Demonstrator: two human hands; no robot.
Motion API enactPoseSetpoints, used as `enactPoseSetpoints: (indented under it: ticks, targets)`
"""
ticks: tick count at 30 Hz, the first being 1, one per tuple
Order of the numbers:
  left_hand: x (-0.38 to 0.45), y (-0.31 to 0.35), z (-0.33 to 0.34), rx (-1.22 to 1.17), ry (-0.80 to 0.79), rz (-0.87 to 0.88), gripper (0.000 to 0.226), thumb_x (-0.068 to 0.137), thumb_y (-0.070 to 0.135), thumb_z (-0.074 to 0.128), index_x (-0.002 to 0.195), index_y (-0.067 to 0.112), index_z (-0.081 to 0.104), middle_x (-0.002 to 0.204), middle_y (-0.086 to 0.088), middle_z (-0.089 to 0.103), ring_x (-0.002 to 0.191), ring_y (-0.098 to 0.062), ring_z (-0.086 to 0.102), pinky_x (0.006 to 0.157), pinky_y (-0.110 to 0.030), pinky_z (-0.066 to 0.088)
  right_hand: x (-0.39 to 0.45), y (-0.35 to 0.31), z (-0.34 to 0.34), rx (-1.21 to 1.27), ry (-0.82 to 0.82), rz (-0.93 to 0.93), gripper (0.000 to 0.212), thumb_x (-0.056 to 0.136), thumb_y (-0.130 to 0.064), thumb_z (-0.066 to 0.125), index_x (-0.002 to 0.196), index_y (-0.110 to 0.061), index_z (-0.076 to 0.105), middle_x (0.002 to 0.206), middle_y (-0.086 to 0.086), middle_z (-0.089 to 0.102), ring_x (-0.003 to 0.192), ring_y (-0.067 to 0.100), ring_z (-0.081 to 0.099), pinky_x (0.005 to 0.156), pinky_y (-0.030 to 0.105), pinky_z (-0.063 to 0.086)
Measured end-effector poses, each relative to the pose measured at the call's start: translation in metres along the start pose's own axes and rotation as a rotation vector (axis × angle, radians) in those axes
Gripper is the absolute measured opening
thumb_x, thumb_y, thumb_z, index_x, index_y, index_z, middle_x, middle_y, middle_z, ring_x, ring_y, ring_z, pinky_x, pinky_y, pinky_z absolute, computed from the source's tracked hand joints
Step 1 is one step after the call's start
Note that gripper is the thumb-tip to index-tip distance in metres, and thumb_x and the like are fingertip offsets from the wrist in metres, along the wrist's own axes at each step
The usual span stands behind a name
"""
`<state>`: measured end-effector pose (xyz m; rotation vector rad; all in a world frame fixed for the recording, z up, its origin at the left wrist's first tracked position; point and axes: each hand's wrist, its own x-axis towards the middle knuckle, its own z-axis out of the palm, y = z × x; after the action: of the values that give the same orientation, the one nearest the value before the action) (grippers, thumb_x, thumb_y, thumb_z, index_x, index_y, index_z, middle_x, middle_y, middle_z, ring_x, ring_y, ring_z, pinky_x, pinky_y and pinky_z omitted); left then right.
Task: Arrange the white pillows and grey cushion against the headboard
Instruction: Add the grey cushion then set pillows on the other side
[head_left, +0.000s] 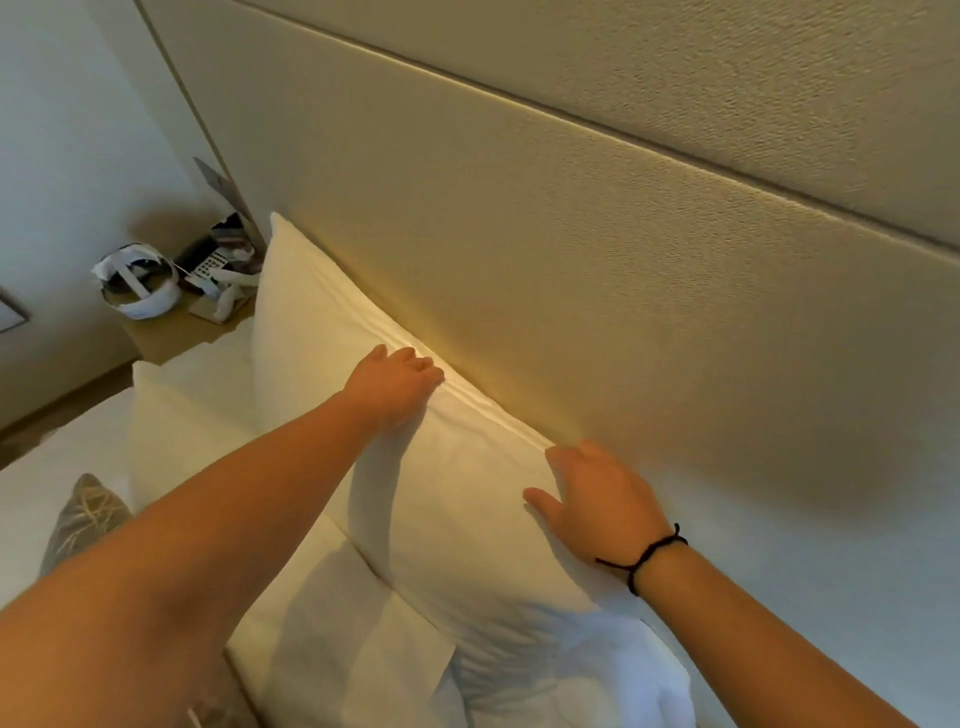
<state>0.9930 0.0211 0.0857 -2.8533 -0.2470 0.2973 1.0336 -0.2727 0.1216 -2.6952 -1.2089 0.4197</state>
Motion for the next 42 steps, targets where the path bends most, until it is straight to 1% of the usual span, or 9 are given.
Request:
enactPoseSetpoints:
  ticks: [4,11,14,16,25,31,35,39,42]
  targets:
    - [0.011,-0.036,0.013,0.139,-0.063,-0.091,0.038,0.094,0.014,0.049,0.129,0.029,0.047,0.124,0.002,0.053,0.123,-0.021,0.043,0.089,-0.041,0.04,0.059,-0.024,0.026,0.083,-0.119,0.039,0.066,0.087,-0.068,0.046,0.129,-0.017,0.047,0.125,0.005,0.054,0.111,0.028,0.054,0.088,0.04,0.049]
    - [0.041,-0.086,0.029,0.342,-0.241,-0.119,0.032,0.092,0.034,0.062,0.124,0.032,0.06,0.119,0.004,0.063,0.116,-0.02,0.052,0.095,-0.04,0.039,0.107,-0.04,0.047,0.093,-0.191,0.06,0.05,0.087,-0.064,0.049,0.071,-0.017,0.046,0.074,-0.003,0.056,0.061,0.017,0.05,0.052,0.03,0.037]
    - [0.042,-0.085,0.037,0.268,-0.133,-0.215,0.018,0.094,0.027,0.053,0.092,0.027,0.071,0.087,0.007,0.067,0.086,-0.017,0.059,0.087,-0.033,0.04,0.113,-0.045,0.05,0.059,-0.173,-0.005,0.031,0.097,-0.045,0.046,0.087,-0.017,0.056,0.096,0.005,0.064,0.081,0.025,0.059,0.064,0.03,0.038]
    - [0.04,-0.089,0.032,0.195,-0.067,-0.246,0.022,0.096,0.027,0.048,0.096,0.023,0.069,0.09,0.003,0.066,0.086,-0.02,0.06,0.085,-0.035,0.042,0.113,-0.045,0.045,0.051,-0.117,-0.017,0.029,0.099,-0.038,0.045,0.093,-0.016,0.061,0.1,0.005,0.066,0.087,0.025,0.062,0.065,0.029,0.037]
    - [0.037,-0.13,-0.024,0.159,0.133,-0.218,0.007,0.09,0.02,0.063,0.096,0.021,0.059,0.087,-0.001,0.063,0.083,-0.025,0.059,0.056,-0.033,0.034,0.097,-0.038,0.018,0.054,0.219,0.024,0.035,0.097,-0.045,0.045,0.069,-0.024,0.04,0.066,-0.009,0.044,0.053,0.015,0.032,0.045,0.026,0.016]
    - [0.037,-0.085,-0.008,-0.005,-0.049,-0.143,0.035,0.094,0.026,0.043,0.123,0.033,0.062,0.11,0.0,0.067,0.108,-0.022,0.056,0.091,-0.04,0.036,0.08,-0.033,0.021,0.074,0.037,0.064,0.044,0.094,-0.061,0.039,0.11,-0.022,0.053,0.098,0.0,0.066,0.084,0.024,0.061,0.061,0.032,0.037]
    - [0.04,-0.046,-0.03,-0.339,-0.199,0.051,0.047,0.091,0.046,0.024,0.125,0.044,0.055,0.128,0.002,0.062,0.125,-0.019,0.045,0.106,-0.046,0.018,0.053,-0.011,0.008,0.259,0.037,0.111,0.046,0.088,-0.07,0.04,0.109,-0.031,0.053,0.085,-0.01,0.062,0.07,0.012,0.055,0.053,0.028,0.038]
    - [0.045,-0.004,-0.056,-0.435,-0.382,0.152,0.05,0.082,0.053,0.034,0.125,0.044,0.058,0.131,0.009,0.06,0.125,-0.017,0.046,0.109,-0.042,0.019,0.04,0.004,-0.018,0.509,0.016,0.058,0.017,0.095,-0.046,0.048,0.103,-0.037,0.06,0.082,-0.016,0.061,0.073,0.003,0.055,0.067,0.028,0.047]
    - [0.043,0.004,-0.068,-0.31,-0.308,0.214,0.035,0.09,0.045,0.053,0.117,0.027,0.064,0.117,0.003,0.064,0.115,-0.023,0.054,0.101,-0.042,0.031,0.029,0.009,-0.032,0.548,0.034,0.015,0.015,0.096,-0.025,0.053,0.099,-0.037,0.062,0.061,-0.012,0.053,0.056,0.002,0.05,0.054,0.019,0.04]
